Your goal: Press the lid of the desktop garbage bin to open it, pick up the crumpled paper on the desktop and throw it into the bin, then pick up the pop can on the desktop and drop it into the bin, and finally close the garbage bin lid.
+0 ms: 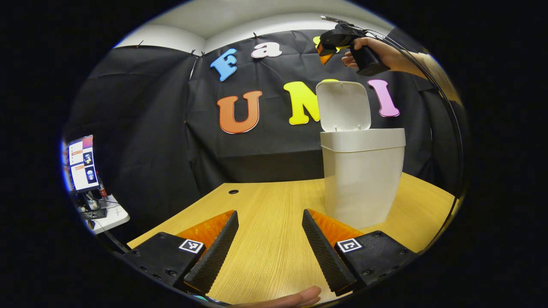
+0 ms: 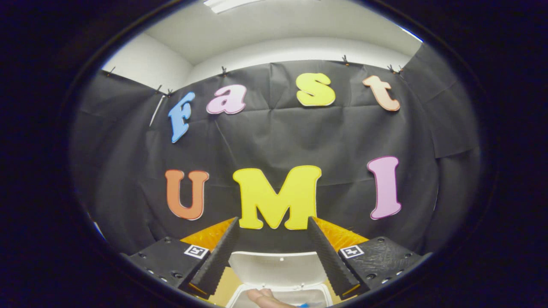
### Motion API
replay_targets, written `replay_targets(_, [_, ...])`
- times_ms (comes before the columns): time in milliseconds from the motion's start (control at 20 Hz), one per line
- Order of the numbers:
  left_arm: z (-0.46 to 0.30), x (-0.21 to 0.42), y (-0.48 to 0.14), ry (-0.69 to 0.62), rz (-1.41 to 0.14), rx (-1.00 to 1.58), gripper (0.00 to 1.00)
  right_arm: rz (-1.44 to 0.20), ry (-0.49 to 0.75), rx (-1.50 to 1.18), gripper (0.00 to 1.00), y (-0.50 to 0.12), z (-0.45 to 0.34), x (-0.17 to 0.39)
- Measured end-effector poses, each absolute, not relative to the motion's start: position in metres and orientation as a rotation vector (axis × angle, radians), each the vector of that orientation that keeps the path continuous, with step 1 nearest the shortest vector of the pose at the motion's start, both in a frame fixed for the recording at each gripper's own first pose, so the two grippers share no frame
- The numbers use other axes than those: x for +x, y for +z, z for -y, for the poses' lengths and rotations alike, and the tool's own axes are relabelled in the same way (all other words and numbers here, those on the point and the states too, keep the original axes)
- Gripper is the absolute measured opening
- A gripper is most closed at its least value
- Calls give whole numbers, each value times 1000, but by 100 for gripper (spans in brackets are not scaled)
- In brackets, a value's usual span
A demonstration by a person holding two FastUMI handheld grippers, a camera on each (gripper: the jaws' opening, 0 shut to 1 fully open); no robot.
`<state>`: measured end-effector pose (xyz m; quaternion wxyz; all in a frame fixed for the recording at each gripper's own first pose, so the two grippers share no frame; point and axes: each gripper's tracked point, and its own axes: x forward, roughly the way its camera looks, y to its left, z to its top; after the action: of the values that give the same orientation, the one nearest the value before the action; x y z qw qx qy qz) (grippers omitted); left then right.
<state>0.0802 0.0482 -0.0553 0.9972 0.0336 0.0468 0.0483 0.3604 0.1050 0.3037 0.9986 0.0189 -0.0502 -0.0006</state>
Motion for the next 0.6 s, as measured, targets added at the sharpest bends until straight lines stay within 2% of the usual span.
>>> replay_targets(200, [-39, 87, -65, 75, -113, 35, 97, 39, -53, 67, 95, 292, -83, 385])
replay_targets(250, [-38, 88, -63, 73, -106, 40, 97, 10, -62, 75, 92, 286, -79, 390])
replay_targets(350, [-37, 88, -62, 74, -99, 60, 97, -44, -57, 78, 95, 272, -78, 396])
replay_targets(400, [-37, 87, -62, 73, -99, 61, 97, -79, -74, 44, 92, 262, -75, 398])
replay_targets(500, [-33, 84, -58, 69, -88, 61, 97, -145, -103, -22, 95, 246, -70, 398])
replay_targets(550, [-33, 83, -56, 71, -82, 64, 97, -173, -78, -42, 99, 237, -76, 398])
replay_targets(600, [-34, 83, -55, 75, -79, 67, 97, -179, -69, -53, 95, 237, -78, 397])
